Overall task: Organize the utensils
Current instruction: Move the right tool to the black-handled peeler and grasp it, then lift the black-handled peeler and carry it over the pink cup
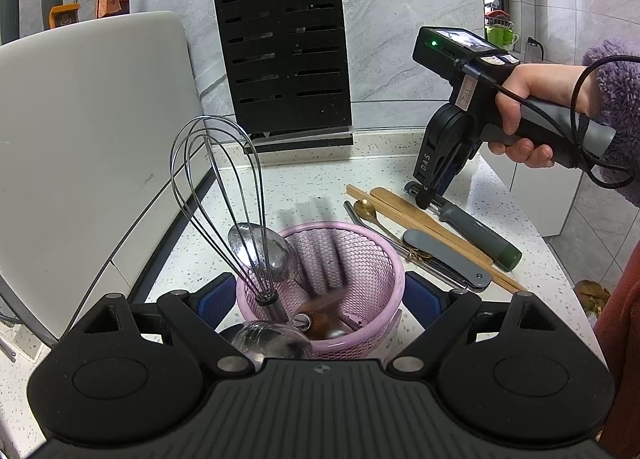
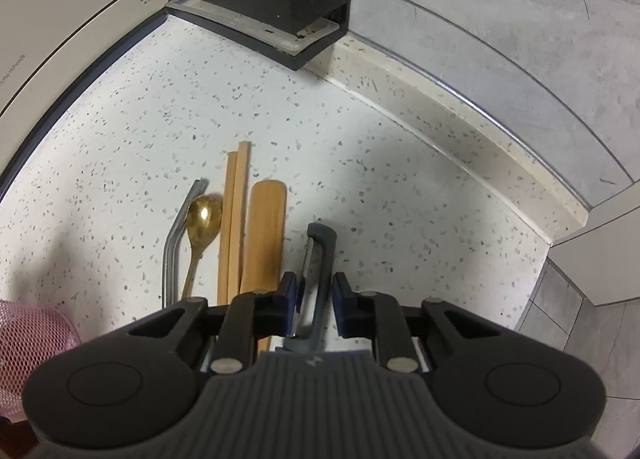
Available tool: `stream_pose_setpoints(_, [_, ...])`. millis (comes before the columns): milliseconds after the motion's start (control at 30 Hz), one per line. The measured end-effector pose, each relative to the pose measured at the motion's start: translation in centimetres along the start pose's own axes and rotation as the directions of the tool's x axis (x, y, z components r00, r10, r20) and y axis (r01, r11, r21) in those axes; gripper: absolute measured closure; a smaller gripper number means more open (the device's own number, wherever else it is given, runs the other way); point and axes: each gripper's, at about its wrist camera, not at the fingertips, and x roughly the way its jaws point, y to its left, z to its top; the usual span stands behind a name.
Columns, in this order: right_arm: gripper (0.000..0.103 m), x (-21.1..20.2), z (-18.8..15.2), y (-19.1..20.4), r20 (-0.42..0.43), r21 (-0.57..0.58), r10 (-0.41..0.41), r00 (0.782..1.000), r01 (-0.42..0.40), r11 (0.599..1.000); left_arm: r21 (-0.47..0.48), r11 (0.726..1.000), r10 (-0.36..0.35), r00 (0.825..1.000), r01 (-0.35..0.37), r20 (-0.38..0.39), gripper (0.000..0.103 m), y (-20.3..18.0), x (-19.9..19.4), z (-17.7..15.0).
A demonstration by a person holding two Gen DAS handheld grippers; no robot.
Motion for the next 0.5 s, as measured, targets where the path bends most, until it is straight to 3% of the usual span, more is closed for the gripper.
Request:
stream_pose_setpoints(267, [0.090, -0.1, -0.6, 0.6, 0.034, -0.033, -0.025, 0.999, 0.026, 0.999, 0.000, 1.000, 0.000, 1.000, 0.000, 0.000, 0.000, 0.0, 0.0, 0.0])
stream_pose_setpoints(500, [0.090, -2.7, -2.2, 1.1, 0.127, -0.089, -0.022, 0.992, 0.033, 0.995, 0.000, 1.000, 0.001, 1.000, -0.001, 0.000, 0.000, 0.0, 0.0, 0.0])
